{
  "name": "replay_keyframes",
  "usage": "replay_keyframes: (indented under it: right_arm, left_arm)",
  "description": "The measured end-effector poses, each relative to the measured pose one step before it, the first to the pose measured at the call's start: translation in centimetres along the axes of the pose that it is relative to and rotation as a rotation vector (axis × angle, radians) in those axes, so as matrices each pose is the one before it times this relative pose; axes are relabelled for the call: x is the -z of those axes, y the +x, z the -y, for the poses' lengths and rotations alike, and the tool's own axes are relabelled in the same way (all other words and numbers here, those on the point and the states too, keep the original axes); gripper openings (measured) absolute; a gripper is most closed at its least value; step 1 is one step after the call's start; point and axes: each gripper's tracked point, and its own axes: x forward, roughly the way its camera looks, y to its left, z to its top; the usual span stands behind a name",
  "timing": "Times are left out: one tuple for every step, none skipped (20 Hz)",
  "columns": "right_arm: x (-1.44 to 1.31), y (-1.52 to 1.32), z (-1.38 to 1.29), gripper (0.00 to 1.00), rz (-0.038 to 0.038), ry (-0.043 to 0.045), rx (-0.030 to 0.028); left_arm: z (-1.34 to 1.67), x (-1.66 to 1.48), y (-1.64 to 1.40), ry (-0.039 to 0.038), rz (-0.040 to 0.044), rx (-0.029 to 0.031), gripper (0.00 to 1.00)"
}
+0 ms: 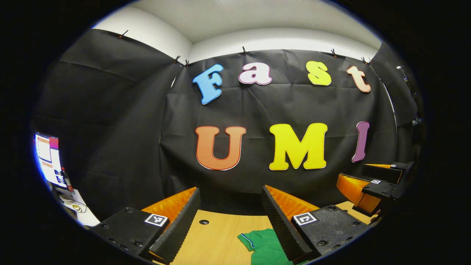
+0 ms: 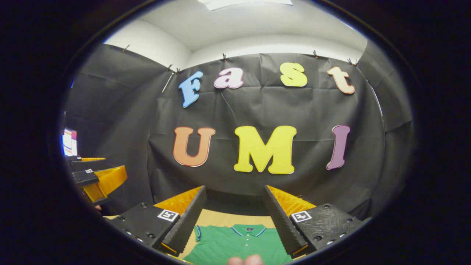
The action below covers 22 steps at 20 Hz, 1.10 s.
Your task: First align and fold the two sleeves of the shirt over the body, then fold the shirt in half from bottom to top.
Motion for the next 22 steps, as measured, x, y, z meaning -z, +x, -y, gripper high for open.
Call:
replay_keyframes:
  right_arm:
    - [0.061, 0.098, 0.501, 0.95, -0.00435, 0.00218, 0.0056]
    - [0.245, 0.082, 0.553, 0.96, -0.00388, 0.00154, 0.00838]
    - [0.244, 0.152, 0.463, 0.96, -0.00834, 0.00344, 0.00679]
    - [0.377, 0.187, 0.397, 0.96, -0.00936, 0.00169, 0.00674]
    - [0.063, 0.134, 0.531, 0.95, -0.00528, 0.00147, 0.00701]
    - [0.001, 0.098, 0.494, 0.96, 0.00136, 0.00009, 0.00691]
    - [-0.063, 0.072, 0.523, 0.96, 0.00304, -0.00242, 0.00835]
    - [0.076, 0.142, 0.494, 0.96, 0.00164, -0.00375, 0.00802]
    - [0.034, 0.122, 0.586, 0.96, -0.00182, -0.00113, 0.0099]
    - [0.188, 0.059, 0.574, 0.96, -0.00231, 0.00235, 0.01011]
    - [0.004, 0.031, 0.585, 0.96, -0.00041, 0.00277, 0.01188]
    - [0.146, 0.094, 0.707, 0.96, -0.00249, -0.00082, 0.0121]
    - [0.261, 0.101, 0.715, 0.96, -0.00501, -0.01023, 0.01483]
    - [0.485, 0.061, 0.917, 0.96, -0.01184, -0.01169, 0.01855]
    - [0.562, 0.078, 0.735, 0.94, -0.01738, -0.00807, 0.01346]
    - [0.602, -0.028, 0.987, 0.95, -0.01913, -0.00915, 0.02258]
    - [0.417, -0.046, 0.985, 0.96, -0.01328, -0.00724, 0.01883]
    - [0.637, -0.059, 0.706, 0.95, -0.01317, -0.00835, 0.01001]
    - [0.747, 0.02, 0.589, 0.95, -0.01835, -0.01288, 0.00334]
    - [1.072, 0.142, 0.527, 0.95, -0.0226, -0.00784, -0.00947]
    - [1.098, 0.223, 0.268, 0.97, -0.03235, 0.00242, -0.01451]
    - [1.29, 0.319, 0.511, 0.95, -0.03738, 0.00838, -0.00516]
  left_arm:
    - [0.121, -0.021, 0.078, -0.00344, -0.00244, -0.0005, 1.0]
    - [0.327, 0.069, 0.164, 0.00024, -0.00033, 0.00218, 1.0]
    - [0.224, 0.065, 0.252, 0.00451, -0.0006, 0.00216, 1.0]
    - [0.213, 0.213, 0.069, 0.00543, -0.00112, 0.00078, 1.0]
    - [0.197, 0.088, 0.149, 0.00396, -0.00138, 0.00122, 1.0]
    - [0.247, 0.009, 0.355, -0.00031, 0.0019, 0.00344, 1.0]
    - [0.432, 0.037, 0.32, -0.00208, -0.00252, 0.00732, 1.0]
    - [0.564, 0.178, 0.319, -0.0002, -0.0034, 0.00921, 1.0]
    - [0.502, 0.004, 0.239, 0.0001, -0.001, 0.00965, 1.0]
    - [0.448, 0.12, 0.269, -0.00106, 0.0003, 0.01016, 1.0]
    - [0.368, 0.131, 0.274, -0.00061, -0.00008, 0.00875, 1.0]
    - [0.384, 0.183, 0.289, -0.00136, -0.00078, 0.00861, 1.0]
    - [0.666, 0.181, 0.38, -0.00386, -0.00061, 0.00998, 1.0]
    - [0.636, 0.239, 0.107, -0.00149, -0.00019, 0.01091, 1.0]
    - [0.606, 0.028, 0.165, 0.00227, 0.01108, 0.01119, 1.0]
    - [0.717, 0.358, 0.237, -0.00172, 0.00203, 0.01524, 1.0]
    - [0.771, 0.405, 0.185, -0.00697, -0.00325, 0.01699, 1.0]
    - [0.706, 0.577, 0.484, -0.0087, -0.00988, 0.01725, 1.0]
    - [0.682, 0.555, 0.29, -0.0059, -0.01188, 0.01618, 1.0]
    - [0.725, 0.347, 0.372, -0.0036, -0.00806, 0.01473, 1.0]
    - [0.697, 0.3, 0.451, -0.00144, -0.00866, 0.0118, 1.0]
    - [0.566, 0.268, 0.317, 0.00098, -0.00605, 0.01295, 1.0]
